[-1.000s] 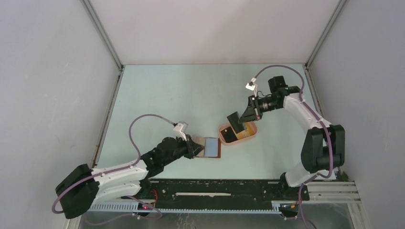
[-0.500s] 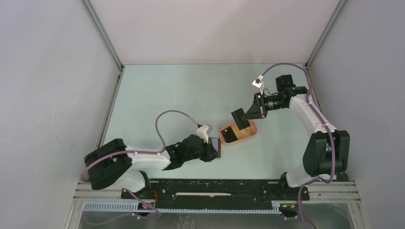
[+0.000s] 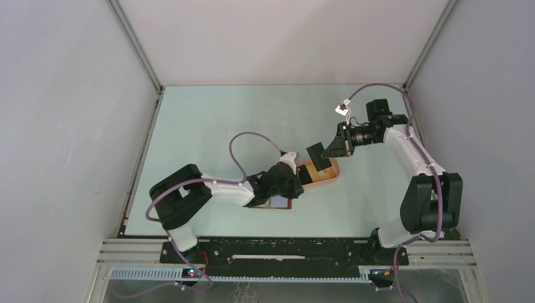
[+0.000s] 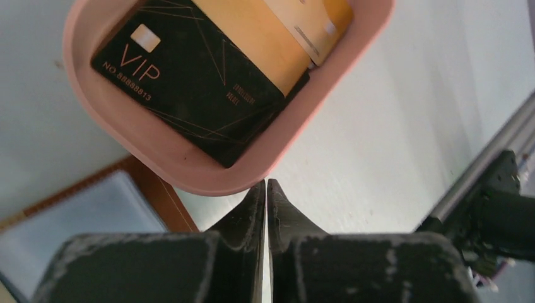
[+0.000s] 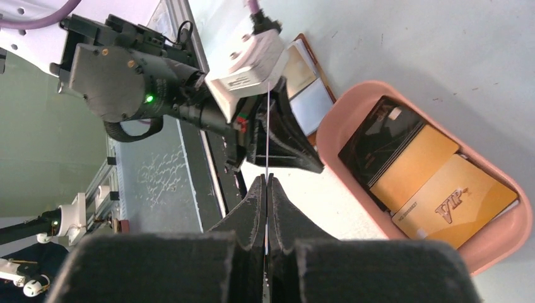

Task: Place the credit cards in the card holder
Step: Move the storage box to the center of the board.

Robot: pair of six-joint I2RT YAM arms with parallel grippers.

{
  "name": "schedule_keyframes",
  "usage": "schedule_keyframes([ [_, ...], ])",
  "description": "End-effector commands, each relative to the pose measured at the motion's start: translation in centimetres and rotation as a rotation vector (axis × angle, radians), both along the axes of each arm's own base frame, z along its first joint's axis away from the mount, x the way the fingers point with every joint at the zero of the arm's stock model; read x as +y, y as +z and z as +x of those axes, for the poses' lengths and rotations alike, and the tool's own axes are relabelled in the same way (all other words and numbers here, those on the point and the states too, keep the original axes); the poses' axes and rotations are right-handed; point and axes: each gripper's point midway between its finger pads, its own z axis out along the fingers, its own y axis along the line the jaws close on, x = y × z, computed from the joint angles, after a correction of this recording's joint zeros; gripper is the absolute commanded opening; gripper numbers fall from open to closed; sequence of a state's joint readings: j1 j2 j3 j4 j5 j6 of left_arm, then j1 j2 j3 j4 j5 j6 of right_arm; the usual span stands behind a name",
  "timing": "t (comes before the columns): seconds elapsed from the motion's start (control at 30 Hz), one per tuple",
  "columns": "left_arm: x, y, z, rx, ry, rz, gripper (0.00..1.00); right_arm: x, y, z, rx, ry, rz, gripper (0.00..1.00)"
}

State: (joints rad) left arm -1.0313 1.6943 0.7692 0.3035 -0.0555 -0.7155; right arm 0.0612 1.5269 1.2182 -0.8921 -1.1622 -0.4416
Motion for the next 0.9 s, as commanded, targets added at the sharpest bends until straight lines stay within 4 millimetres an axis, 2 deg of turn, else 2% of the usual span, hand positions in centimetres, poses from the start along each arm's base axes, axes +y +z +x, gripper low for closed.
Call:
schedule_keyframes([
  [0.0,0.4,-0.1,4.3,-0.049,0.068,0.053,0.07,-0.2,1.5,-0.4,-0.055,0.005,0.031,0.0],
  [0.07,0.3,-0.6,5.6,-0.049,0.074,0.071,0.07,-0.4,1.6,-0.3,-0.055,0.001,0.034,0.0],
  [0.27,-0.3,-0.4,10.1,-0.068,0.096,0.092,0.08,-1.0,1.8,-0.1,-0.061,-0.022,0.037,0.0],
  [0.43,-1.1,1.3,12.3,-0.09,0.075,0.05,0.09,-1.2,1.7,-0.2,-0.06,-0.04,0.036,0.0],
  [0.57,0.1,3.8,11.6,-0.145,0.064,0.029,0.13,-1.1,1.1,-0.5,-0.027,-0.054,0.048,0.0],
  [0.7,2.7,6.7,9.5,-0.209,0.069,-0.015,0.19,-0.2,0.2,-0.8,0.037,-0.086,0.068,0.0],
  [0.73,3.6,6.9,8.7,-0.218,0.068,-0.019,0.21,0.2,0.1,-1.0,0.036,-0.09,0.074,0.0],
  [0.87,7.1,8.3,5.9,-0.277,0.082,-0.053,0.38,2.2,-0.4,-2.6,0.0,-0.073,0.099,0.0],
])
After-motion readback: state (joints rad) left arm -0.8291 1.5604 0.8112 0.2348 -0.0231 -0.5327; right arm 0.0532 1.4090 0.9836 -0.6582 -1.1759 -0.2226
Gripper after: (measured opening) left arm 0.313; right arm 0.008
